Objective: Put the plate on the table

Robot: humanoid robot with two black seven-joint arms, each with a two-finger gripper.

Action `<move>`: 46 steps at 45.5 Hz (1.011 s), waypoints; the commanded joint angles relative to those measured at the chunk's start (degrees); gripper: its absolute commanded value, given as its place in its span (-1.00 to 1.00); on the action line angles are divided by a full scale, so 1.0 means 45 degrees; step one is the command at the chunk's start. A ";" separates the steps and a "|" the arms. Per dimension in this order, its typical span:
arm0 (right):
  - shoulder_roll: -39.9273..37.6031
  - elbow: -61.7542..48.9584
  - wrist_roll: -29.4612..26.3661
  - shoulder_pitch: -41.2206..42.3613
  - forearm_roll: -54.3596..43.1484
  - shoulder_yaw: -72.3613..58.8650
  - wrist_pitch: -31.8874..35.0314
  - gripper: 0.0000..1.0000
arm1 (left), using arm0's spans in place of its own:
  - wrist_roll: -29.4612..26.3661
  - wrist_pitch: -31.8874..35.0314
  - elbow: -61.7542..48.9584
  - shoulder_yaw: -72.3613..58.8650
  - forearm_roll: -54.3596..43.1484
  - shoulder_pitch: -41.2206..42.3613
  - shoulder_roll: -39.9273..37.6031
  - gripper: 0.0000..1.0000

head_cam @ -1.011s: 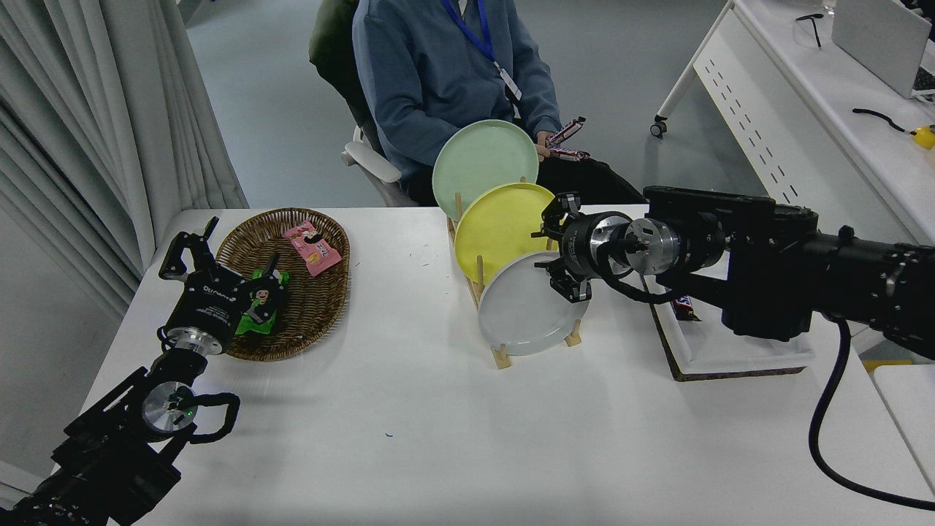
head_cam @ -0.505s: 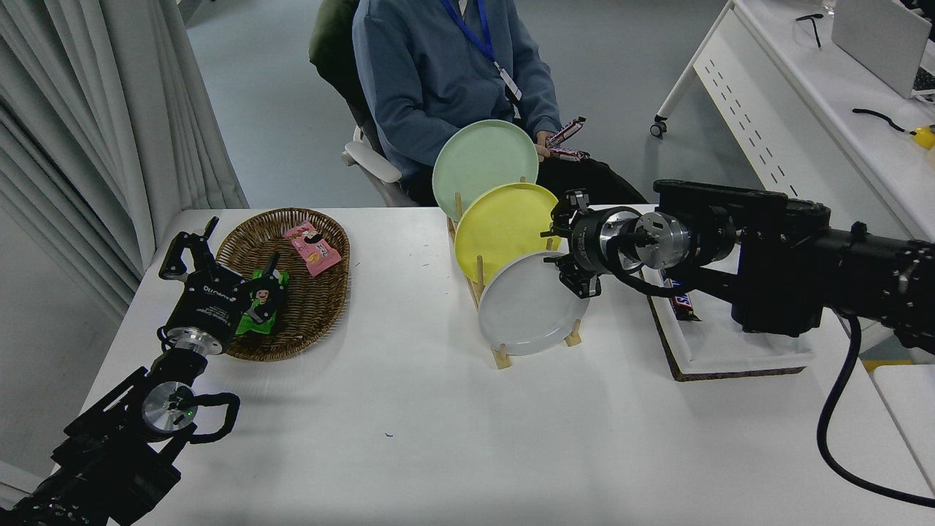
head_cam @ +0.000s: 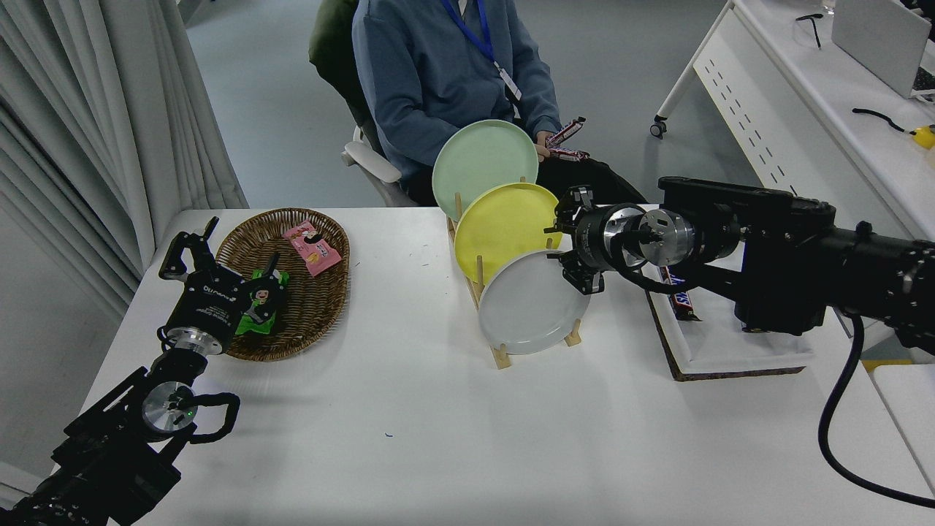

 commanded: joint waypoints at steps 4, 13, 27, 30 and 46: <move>-0.0010 -0.0005 -0.0003 -0.0031 -0.0024 0.0015 0.0001 -0.41 | 0.0000 0.0001 -0.0004 0.0000 0.0000 0.0000 0.0000 1.00; -0.0030 0.0073 -0.0023 -0.0031 -0.0005 0.0015 0.0059 -0.46 | 0.0000 0.0001 -0.0004 0.0000 0.0000 0.0000 0.0000 1.00; -0.0030 0.0230 -0.0023 -0.0285 -0.0005 0.0366 0.0177 -0.44 | 0.0000 0.0001 0.0015 0.0000 0.0000 0.0000 0.0000 1.00; -0.0030 0.0191 -0.0023 -0.0382 -0.0005 0.0366 0.0177 -0.44 | 0.0000 0.0001 0.0015 0.0000 0.0000 0.0000 0.0000 1.00; -0.0011 0.0151 -0.0023 -0.0578 -0.0044 0.0542 0.0177 -0.49 | 0.0000 0.0001 -0.0004 0.0000 0.0000 0.0000 0.0000 1.00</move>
